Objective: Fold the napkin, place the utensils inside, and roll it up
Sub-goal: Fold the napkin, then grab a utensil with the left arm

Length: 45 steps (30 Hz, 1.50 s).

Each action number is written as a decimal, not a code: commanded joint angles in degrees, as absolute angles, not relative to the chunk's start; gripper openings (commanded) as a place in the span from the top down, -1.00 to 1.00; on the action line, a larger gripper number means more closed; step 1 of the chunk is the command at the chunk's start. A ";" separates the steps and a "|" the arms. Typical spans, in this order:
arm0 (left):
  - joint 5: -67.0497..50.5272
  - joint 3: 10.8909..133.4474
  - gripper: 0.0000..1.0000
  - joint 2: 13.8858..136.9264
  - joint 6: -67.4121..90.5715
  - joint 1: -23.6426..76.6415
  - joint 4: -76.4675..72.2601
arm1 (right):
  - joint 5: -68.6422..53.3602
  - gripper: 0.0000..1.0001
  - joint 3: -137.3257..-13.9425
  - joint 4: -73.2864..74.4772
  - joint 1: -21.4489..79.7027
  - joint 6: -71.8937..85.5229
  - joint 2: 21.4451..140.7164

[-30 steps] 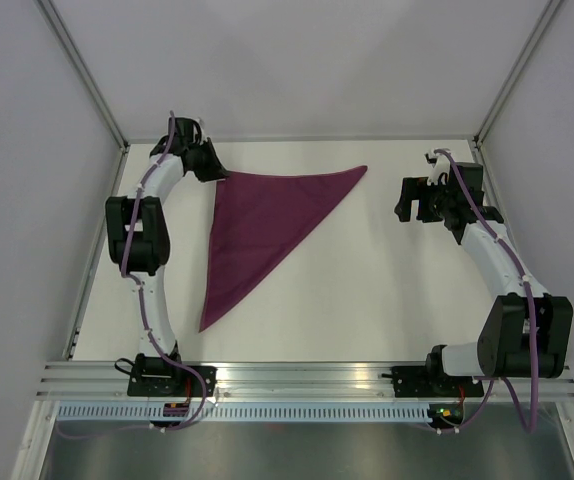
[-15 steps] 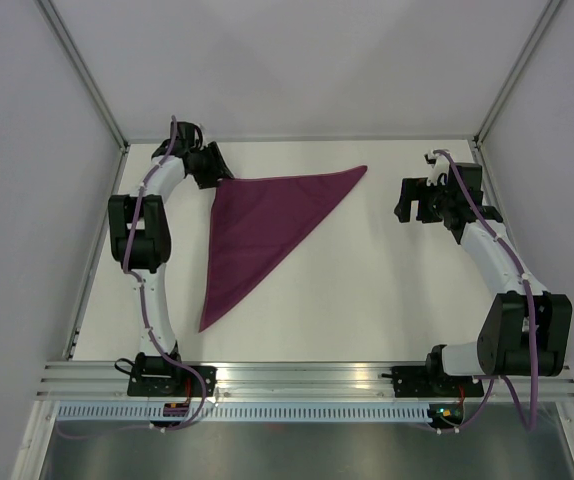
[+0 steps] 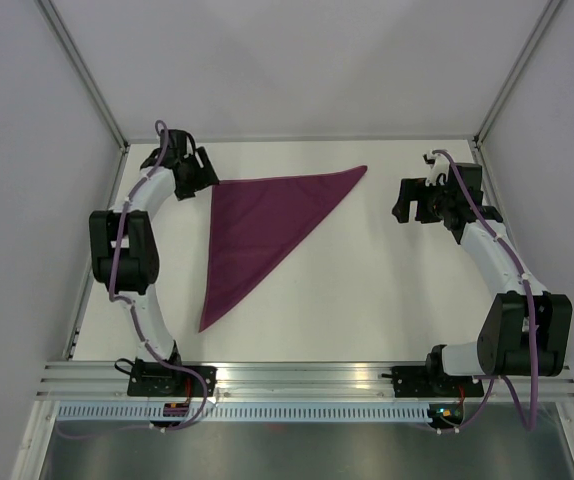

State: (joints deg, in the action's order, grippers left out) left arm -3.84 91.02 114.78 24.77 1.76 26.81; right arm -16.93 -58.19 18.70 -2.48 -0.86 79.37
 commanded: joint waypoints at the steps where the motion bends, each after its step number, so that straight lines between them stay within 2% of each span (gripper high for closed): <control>1: 7.61 82.84 -0.62 102.61 29.35 1.14 25.22 | -18.98 -0.93 -58.71 18.63 -2.64 -0.44 78.93; 7: 16.16 64.55 -0.61 89.22 33.75 -0.61 28.38 | -21.79 -0.92 -58.80 18.63 -2.72 -0.18 79.36; 13: 16.70 52.05 -0.58 79.56 36.82 -4.83 31.38 | -24.43 -0.91 -58.97 19.16 -2.64 -0.18 79.63; 26: 22.23 45.09 -0.56 75.41 42.45 -7.47 38.84 | -26.89 -0.89 -60.47 21.62 -2.72 -0.18 80.68; 37: 19.42 41.66 -0.57 75.32 43.24 -13.97 39.11 | -28.39 -0.88 -61.26 22.76 -2.64 -0.18 81.39; 41: 19.07 41.13 -0.54 77.69 43.33 -14.15 38.41 | -28.39 -0.87 -61.26 23.03 -2.72 -0.35 81.47; 45: 19.34 41.13 -0.43 79.27 43.50 -14.33 37.97 | -28.30 -0.86 -61.26 23.03 -2.64 -0.35 81.74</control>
